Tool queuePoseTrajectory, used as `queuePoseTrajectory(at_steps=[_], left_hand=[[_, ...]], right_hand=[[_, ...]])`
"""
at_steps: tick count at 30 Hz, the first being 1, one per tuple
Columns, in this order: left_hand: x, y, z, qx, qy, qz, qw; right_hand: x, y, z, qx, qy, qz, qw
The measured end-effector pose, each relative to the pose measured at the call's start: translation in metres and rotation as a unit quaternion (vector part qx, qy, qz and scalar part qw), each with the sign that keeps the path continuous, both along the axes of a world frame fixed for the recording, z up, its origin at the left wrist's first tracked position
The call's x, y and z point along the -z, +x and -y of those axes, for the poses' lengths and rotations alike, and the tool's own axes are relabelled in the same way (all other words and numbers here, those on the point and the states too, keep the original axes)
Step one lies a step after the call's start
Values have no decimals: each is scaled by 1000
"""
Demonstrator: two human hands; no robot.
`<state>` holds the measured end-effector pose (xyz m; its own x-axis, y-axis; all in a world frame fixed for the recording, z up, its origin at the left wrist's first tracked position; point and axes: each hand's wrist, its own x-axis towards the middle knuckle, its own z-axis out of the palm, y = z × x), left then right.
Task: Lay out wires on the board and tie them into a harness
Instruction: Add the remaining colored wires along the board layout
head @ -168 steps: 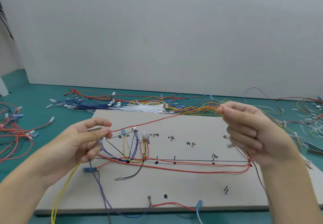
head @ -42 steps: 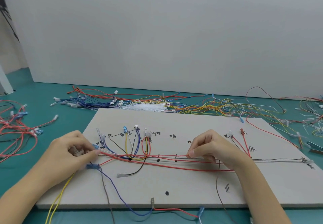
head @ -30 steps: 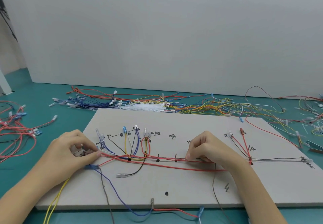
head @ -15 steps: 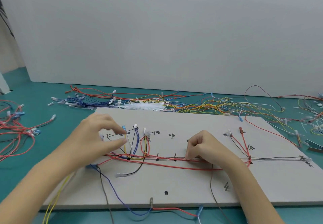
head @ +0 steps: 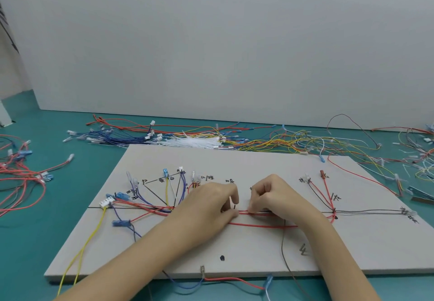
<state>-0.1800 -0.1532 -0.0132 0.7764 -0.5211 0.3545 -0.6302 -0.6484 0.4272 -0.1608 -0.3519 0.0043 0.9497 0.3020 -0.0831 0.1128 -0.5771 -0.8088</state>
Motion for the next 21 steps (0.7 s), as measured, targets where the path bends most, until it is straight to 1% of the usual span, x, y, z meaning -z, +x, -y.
queuePoseTrajectory(at_steps=[3, 5, 7, 9, 11, 15, 18, 21], left_hand=[[5, 4, -2, -6, -48, -52, 997], [7, 8, -2, -13, -61, -65, 996], [8, 10, -1, -13, -76, -79, 994], [9, 10, 1, -8, -82, -85, 993], [10, 10, 2, -7, -77, -82, 994], [12, 10, 0, -18, -56, -70, 996], [14, 8, 1, -16, -36, -56, 998], [16, 6, 3, -8, -6, -27, 1000]], right_hand=[[-1, -1, -2, -6, 17, 17, 1000], [-1, -2, -2, -7, 35, 30, 999], [-4, -2, 2, -5, 70, 32, 997], [-8, -3, 10, 4, 126, 21, 992], [-13, -3, 19, 16, 188, -9, 982], [-15, -4, 23, 17, 284, -118, 952], [-16, -4, 25, 34, 304, -160, 939], [-18, -5, 28, 37, 300, -167, 938]])
